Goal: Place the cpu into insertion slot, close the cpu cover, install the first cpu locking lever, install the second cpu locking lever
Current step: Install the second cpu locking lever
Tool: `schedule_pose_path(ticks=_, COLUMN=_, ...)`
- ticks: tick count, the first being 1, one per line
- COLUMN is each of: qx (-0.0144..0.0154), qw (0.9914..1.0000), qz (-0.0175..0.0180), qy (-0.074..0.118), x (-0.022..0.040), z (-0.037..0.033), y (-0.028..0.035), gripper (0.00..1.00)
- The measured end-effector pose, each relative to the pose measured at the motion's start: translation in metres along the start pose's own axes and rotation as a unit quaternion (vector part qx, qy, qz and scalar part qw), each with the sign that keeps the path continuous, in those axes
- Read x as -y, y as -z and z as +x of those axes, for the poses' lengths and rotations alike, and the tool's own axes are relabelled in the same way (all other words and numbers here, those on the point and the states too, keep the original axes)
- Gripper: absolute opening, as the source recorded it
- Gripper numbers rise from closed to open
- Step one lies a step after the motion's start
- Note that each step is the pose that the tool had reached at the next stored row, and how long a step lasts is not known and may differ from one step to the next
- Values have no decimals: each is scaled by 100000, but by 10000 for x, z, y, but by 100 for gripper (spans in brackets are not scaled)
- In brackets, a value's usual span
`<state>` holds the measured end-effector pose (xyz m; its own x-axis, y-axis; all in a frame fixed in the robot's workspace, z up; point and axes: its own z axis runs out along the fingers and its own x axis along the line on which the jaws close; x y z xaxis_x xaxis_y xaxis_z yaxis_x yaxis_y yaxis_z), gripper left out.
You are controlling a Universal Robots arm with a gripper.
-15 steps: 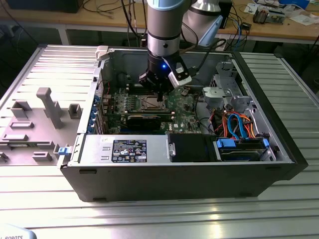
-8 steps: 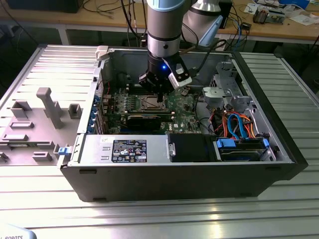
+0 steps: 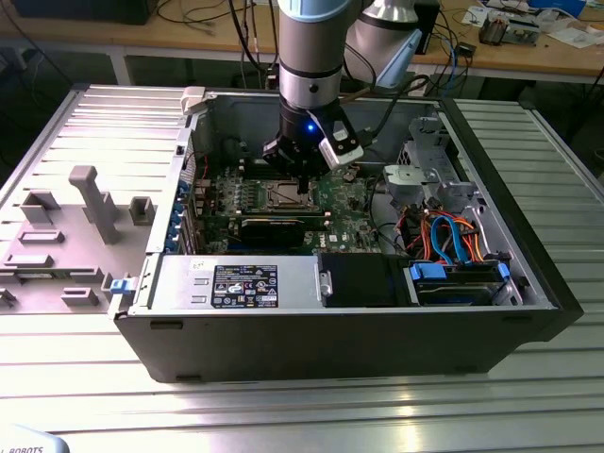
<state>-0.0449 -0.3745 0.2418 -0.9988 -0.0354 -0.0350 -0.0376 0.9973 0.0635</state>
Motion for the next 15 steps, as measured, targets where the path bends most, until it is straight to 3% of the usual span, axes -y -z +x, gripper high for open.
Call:
schedule_pose_path(ticks=2, qx=-357, qw=99999, qz=-37, qy=-18, x=1, z=-2, y=1, gripper=11)
schedule_pose_path(ticks=5, qx=-1642, qw=99986, qz=-146, qy=-112, x=0, z=-4, y=-1, gripper=11)
schedule_pose_path(ticks=6, qx=-1897, qw=99982, qz=-144, qy=-128, x=0, z=-4, y=1, gripper=11)
schedule_pose_path(ticks=15, qx=-1927, qw=99981, qz=-157, qy=-131, x=0, z=-4, y=-1, gripper=11)
